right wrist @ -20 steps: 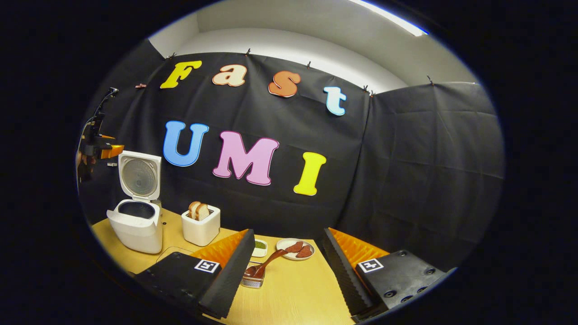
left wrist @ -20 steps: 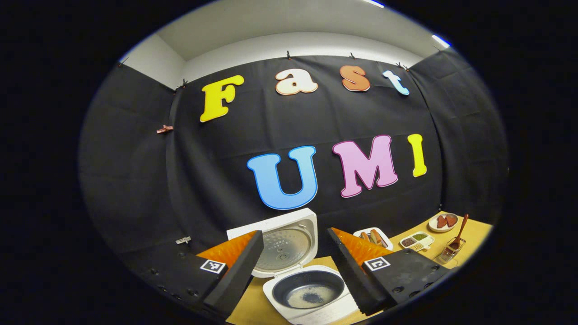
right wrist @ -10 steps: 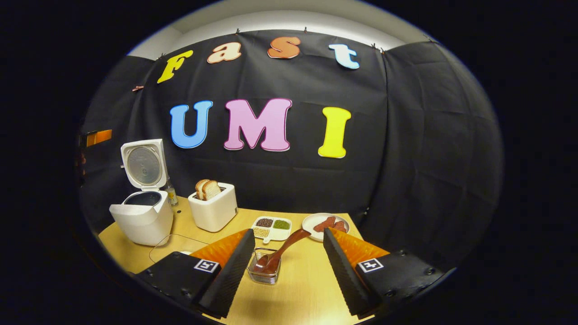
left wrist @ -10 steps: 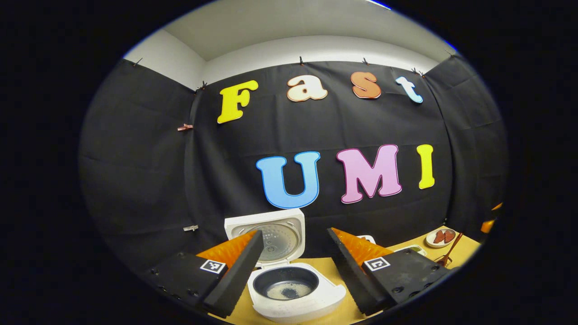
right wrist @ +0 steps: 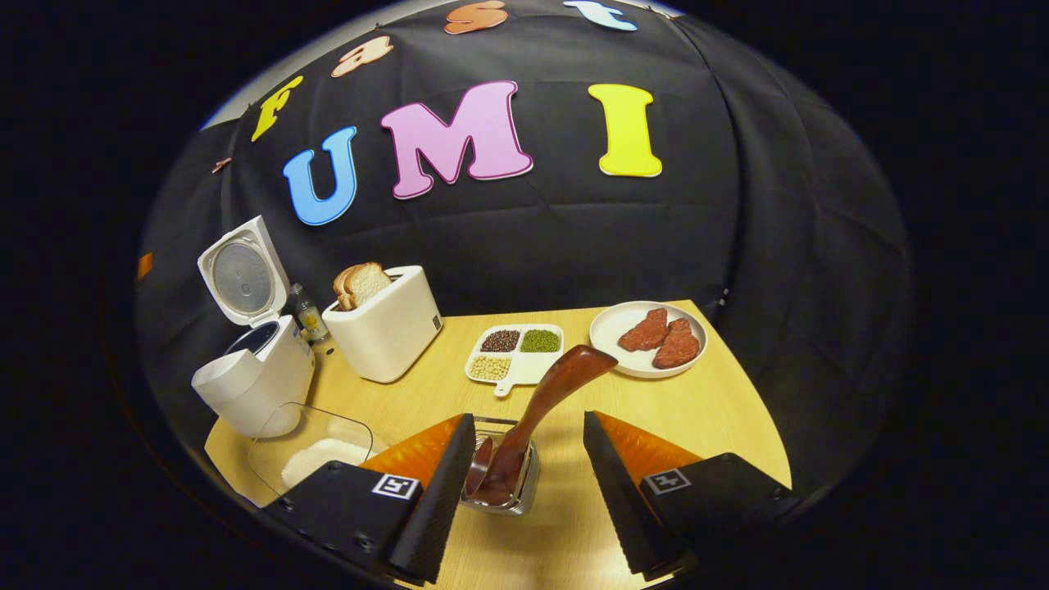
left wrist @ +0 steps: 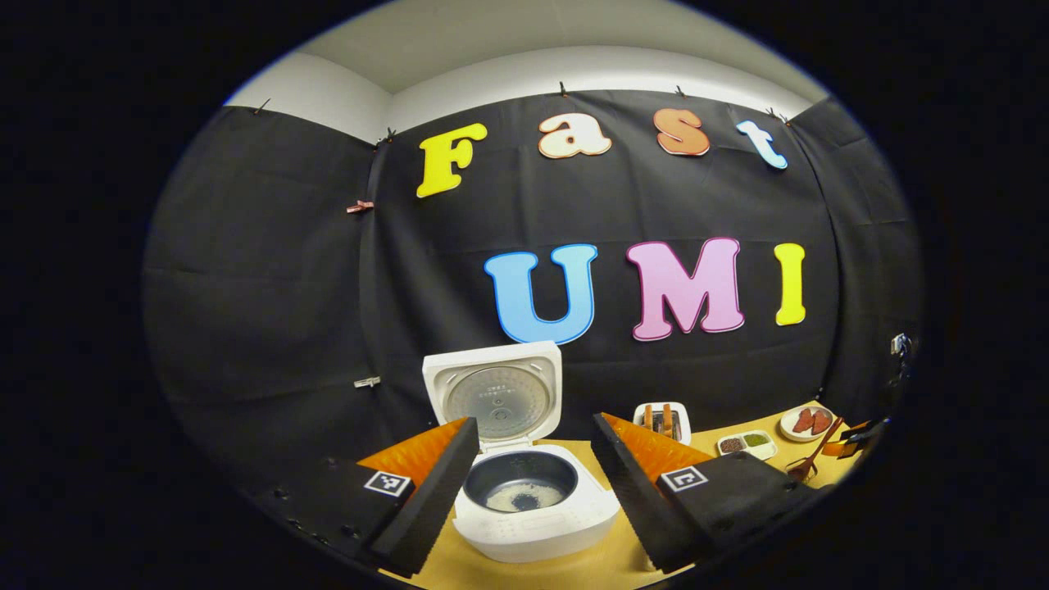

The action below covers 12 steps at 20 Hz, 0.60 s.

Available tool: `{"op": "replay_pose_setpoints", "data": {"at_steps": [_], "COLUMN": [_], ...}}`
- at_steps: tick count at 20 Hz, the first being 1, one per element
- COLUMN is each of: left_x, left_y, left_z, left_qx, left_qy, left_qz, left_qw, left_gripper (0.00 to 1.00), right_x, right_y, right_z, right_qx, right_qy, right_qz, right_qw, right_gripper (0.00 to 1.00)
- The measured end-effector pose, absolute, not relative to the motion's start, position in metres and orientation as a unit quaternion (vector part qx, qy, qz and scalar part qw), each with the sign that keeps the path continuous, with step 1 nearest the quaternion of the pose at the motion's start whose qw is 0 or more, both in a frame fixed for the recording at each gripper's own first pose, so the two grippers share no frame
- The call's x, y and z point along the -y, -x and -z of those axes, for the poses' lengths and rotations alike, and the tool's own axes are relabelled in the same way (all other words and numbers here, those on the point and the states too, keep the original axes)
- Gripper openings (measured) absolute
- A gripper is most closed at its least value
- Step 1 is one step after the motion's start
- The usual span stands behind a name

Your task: Close the left gripper, press the button to open the rice cooker; take a wooden spoon from the chopstick holder with the right hand, scoop a spoonful of rice and pour it into the rice cooker, then put the wooden spoon back into the chopstick holder.

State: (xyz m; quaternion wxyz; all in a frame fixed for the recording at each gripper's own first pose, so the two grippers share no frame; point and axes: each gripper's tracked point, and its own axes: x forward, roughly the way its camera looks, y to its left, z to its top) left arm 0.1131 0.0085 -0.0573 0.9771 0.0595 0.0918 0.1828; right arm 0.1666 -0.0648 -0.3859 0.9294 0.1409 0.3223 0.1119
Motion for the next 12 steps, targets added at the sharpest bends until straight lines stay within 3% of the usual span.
{"op": "replay_pose_setpoints", "data": {"at_steps": [4, 5, 8, 9, 10, 11, 12], "left_x": [-0.016, -0.02, -0.026, -0.027, -0.029, -0.03, -0.031], "left_y": [-0.093, -0.088, -0.076, -0.073, -0.071, -0.069, -0.069], "left_z": [0.068, 0.071, 0.077, 0.079, 0.079, 0.08, 0.08], "left_qx": [-0.111, -0.117, -0.13, -0.134, -0.137, -0.137, -0.138], "left_qy": [-0.052, -0.052, -0.055, -0.056, -0.056, -0.055, -0.053], "left_qz": [-0.202, -0.208, -0.218, -0.22, -0.222, -0.223, -0.225], "left_qw": [0.972, 0.97, 0.966, 0.965, 0.964, 0.963, 0.963], "left_gripper": [0.95, 0.95, 0.95, 0.95, 0.94, 0.93, 0.92], "right_x": [0.052, 0.05, 0.037, 0.036, 0.035, 0.036, 0.036], "right_y": [-0.185, -0.188, -0.193, -0.193, -0.195, -0.193, -0.192], "right_z": [0.413, 0.418, 0.423, 0.423, 0.423, 0.422, 0.421], "right_qx": [-0.343, -0.346, -0.346, -0.347, -0.347, -0.35, -0.353], "right_qy": [-0.179, -0.187, -0.218, -0.224, -0.229, -0.235, -0.242], "right_qz": [-0.106, -0.103, -0.116, -0.119, -0.118, -0.118, -0.116], "right_qw": [0.916, 0.914, 0.905, 0.903, 0.902, 0.899, 0.897], "right_gripper": [0.73, 0.65, 0.26, 0.22, 0.22, 0.28, 0.25]}}
